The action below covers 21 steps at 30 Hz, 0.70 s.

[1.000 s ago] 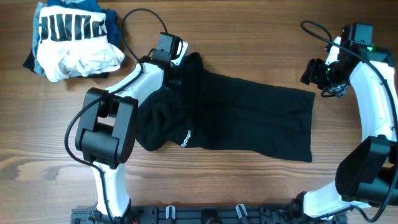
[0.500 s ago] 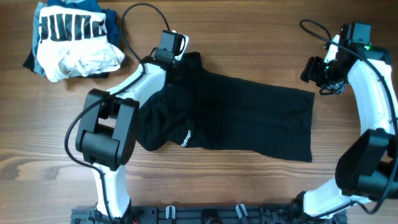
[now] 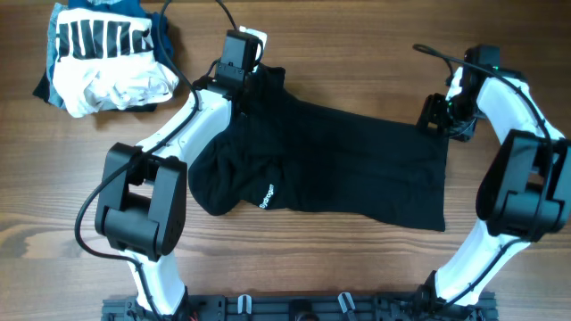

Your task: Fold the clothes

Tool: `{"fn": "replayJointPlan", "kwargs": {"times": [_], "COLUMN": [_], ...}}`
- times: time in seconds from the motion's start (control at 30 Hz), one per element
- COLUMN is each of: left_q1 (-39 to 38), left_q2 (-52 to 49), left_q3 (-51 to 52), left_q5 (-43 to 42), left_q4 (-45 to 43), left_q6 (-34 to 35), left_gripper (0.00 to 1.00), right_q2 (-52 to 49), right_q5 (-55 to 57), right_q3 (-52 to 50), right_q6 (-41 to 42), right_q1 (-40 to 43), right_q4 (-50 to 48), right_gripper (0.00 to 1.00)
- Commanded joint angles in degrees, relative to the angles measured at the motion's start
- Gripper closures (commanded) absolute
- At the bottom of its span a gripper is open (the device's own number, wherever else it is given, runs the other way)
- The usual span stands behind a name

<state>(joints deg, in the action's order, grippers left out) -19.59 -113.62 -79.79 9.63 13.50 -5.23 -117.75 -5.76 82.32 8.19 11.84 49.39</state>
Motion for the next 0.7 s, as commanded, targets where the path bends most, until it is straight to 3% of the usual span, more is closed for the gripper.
{"fn": "replayJointPlan", "kwargs": {"times": [0.0,0.1,0.13,0.43,0.67], "left_q1": [-0.11,-0.11,-0.11,-0.11,0.44], "left_q2": [1.22,1.22,1.22,1.22,1.25], "left_q3": [-0.92,-0.90,-0.90,-0.92,-0.92], "left_q5": [0.92,0.94,0.94,0.94,0.96], "left_q4": [0.42,0.96,1.11,1.64,-4.35], "left_q6": [2.75,2.75,2.75,3.19,3.15], "left_gripper": [0.96,0.96,0.96,0.96,0.96], "right_q2": [-2.05,-2.05,-2.05,-2.05,-2.01], "right_q5": [-0.83,-0.83,-0.79,-0.39,-0.68], "right_q3": [-0.09,-1.79,-3.32,-8.55,-3.93], "right_q6": [-0.72,-0.68,-0.61,1.01,2.56], "right_q1": [-0.42,-0.74,-0.79,-0.76,-0.72], "right_q4": [-0.61,-2.56,-4.55,-12.11,-13.55], "right_gripper": [0.48,0.52,0.64,0.96,0.96]}}
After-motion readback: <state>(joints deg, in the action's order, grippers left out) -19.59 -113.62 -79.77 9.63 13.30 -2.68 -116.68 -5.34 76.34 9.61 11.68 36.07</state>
